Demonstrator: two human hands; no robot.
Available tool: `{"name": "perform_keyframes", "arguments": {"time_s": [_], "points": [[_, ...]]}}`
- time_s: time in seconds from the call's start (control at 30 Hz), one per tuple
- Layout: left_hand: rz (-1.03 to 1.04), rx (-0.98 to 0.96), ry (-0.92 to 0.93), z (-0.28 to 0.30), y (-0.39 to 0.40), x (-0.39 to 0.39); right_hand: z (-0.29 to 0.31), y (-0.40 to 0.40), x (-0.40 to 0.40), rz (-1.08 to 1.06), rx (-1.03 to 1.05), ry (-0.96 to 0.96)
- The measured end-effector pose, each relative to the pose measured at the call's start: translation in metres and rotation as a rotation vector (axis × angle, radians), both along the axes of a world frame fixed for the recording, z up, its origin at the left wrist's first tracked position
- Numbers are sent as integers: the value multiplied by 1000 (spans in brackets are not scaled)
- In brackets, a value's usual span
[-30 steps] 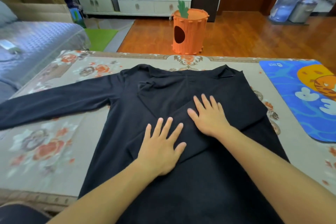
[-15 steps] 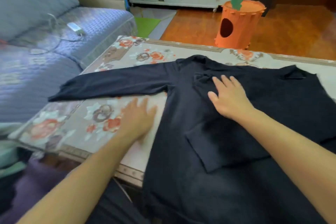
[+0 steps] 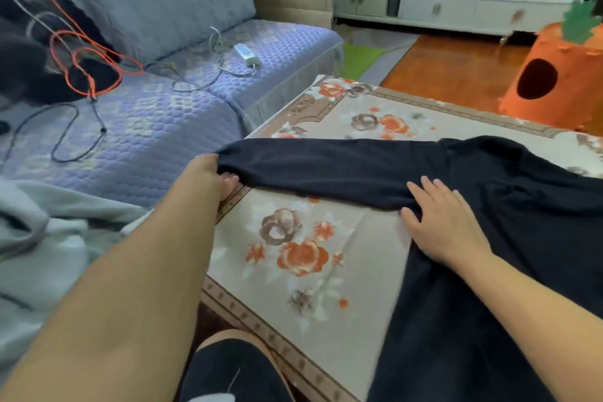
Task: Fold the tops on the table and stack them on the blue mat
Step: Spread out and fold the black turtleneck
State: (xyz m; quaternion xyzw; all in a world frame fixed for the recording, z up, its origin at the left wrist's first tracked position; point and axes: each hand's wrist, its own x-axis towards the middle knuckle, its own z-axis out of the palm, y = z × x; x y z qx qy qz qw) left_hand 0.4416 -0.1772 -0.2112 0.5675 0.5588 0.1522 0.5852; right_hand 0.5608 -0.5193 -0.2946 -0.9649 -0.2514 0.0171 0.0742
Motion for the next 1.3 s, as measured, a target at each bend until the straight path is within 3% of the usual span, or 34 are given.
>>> {"name": "perform_keyframes", "arguments": {"time_s": [0.07,0.1,0.2,0.37,0.47,0.57,0.67,0.73,0.83,0.93,1.0,1.07,1.1,1.17,1.23,1.3], "points": [[198,-276,-259,-5,9,14,1,0,1,-6,7,-15],[195,-287,-388,-7,15,18,1,0,1,-7,8,-17],[223,-225,-427,-15,35,26,-1,0,1,-14,13,-16],[477,-354,-734,-26,34,12,0,2,-3,-9,103,-24],[483,-493,-804,-40,26,8,2,-1,-3,-64,68,-38],[461,-500,-855,-32,20,19,5,-1,-4,-101,-13,-15],[260,-455,-908,11,-2,31,7,0,3,-81,-34,70],[80,-400,-946,57,-31,46,26,-7,9,-83,139,314],[-255,-378,-1144,129,-109,72,91,-42,7,-214,950,877],[-679,-150,-1266,175,-229,73,158,-119,-9,-207,1493,967],[-985,62,-1112,180,-320,59,182,-188,-23,-142,1774,968],[-1362,222,-956,163,-396,37,186,-256,-46,-92,1875,1047],[-1582,306,-843,145,-420,24,173,-286,-60,-104,1875,1108],[-1864,676,-600,94,-439,7,151,-331,-93,-225,1803,1147],[-1857,1012,-442,45,-418,-6,126,-353,-116,-630,1740,1071],[-1634,1144,-341,2,-380,-6,103,-358,-134,-860,1538,951]]}}
